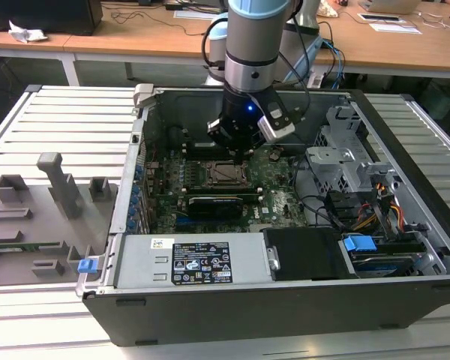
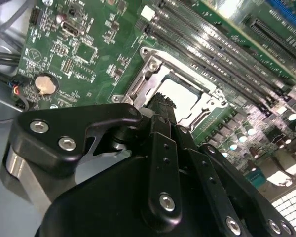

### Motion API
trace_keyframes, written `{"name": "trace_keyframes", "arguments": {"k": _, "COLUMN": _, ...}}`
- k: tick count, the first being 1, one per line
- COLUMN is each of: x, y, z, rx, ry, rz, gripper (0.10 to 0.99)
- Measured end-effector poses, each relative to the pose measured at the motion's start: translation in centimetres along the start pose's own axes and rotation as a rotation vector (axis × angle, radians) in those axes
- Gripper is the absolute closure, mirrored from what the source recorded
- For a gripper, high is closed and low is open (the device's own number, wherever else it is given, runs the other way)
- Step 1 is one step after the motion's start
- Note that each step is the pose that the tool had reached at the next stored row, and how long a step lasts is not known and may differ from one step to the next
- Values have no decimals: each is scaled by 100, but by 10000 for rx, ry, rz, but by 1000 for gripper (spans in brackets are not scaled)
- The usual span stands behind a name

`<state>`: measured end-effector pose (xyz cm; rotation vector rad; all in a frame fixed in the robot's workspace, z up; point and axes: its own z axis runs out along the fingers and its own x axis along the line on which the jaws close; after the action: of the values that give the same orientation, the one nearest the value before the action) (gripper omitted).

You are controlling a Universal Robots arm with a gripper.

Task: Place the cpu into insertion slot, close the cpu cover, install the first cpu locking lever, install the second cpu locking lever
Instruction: 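Install the second cpu locking lever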

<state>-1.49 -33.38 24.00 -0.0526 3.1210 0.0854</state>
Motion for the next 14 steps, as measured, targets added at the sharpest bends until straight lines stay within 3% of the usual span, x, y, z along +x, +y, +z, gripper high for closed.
{"name": "trace_keyframes", "arguments": {"k": 2, "x": 1, "y": -32, "z": -2, "rx": -82, "ry": 0, "rz": 3, "gripper": 980}}
{"name": "trace_keyframes", "arguments": {"k": 8, "x": 4, "y": -124, "z": -6, "rx": -596, "ry": 42, "rz": 14, "gripper": 980}}
{"name": "trace_keyframes", "arguments": {"k": 11, "x": 11, "y": -232, "z": -9, "rx": -623, "ry": 41, "rz": 12, "gripper": 980}}
{"name": "trace_keyframes", "arguments": {"k": 14, "x": 13, "y": -269, "z": -5, "rx": -626, "ry": 50, "rz": -95, "gripper": 980}}
